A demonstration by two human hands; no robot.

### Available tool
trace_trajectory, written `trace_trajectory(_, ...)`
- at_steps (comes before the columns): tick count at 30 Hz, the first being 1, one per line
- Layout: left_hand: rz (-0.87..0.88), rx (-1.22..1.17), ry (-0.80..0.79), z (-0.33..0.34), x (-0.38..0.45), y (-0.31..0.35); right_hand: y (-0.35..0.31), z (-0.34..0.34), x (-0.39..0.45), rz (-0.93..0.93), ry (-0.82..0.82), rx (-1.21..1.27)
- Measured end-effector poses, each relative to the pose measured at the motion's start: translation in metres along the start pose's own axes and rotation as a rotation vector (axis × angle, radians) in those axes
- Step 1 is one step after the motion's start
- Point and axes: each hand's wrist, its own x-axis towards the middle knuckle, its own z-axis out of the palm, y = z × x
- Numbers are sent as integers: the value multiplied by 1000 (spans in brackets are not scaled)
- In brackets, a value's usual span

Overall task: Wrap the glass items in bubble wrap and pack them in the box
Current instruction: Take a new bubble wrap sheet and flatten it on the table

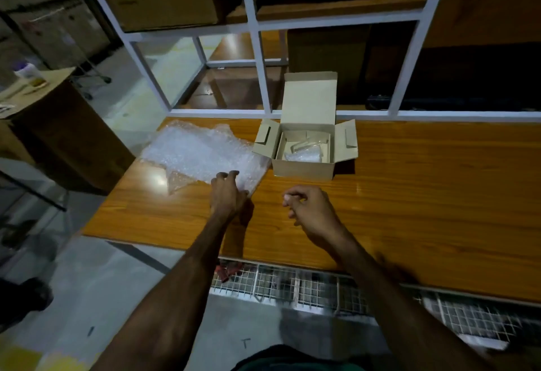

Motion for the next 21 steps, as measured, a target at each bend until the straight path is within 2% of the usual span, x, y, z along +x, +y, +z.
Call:
trace_trajectory(3,106,15,-67,2,14,-9,-5,18,-1,30,26,36)
trace_trajectory(6,171,-29,-64,2,28,-19,-6,34,-4,66,80,73)
trace_trajectory(15,284,-421,175,-19,39,-23,-13,58,-3,123,151,49)
trace_trajectory(21,265,-587,258,-34,32,-37,-32,74,10,94,129,67)
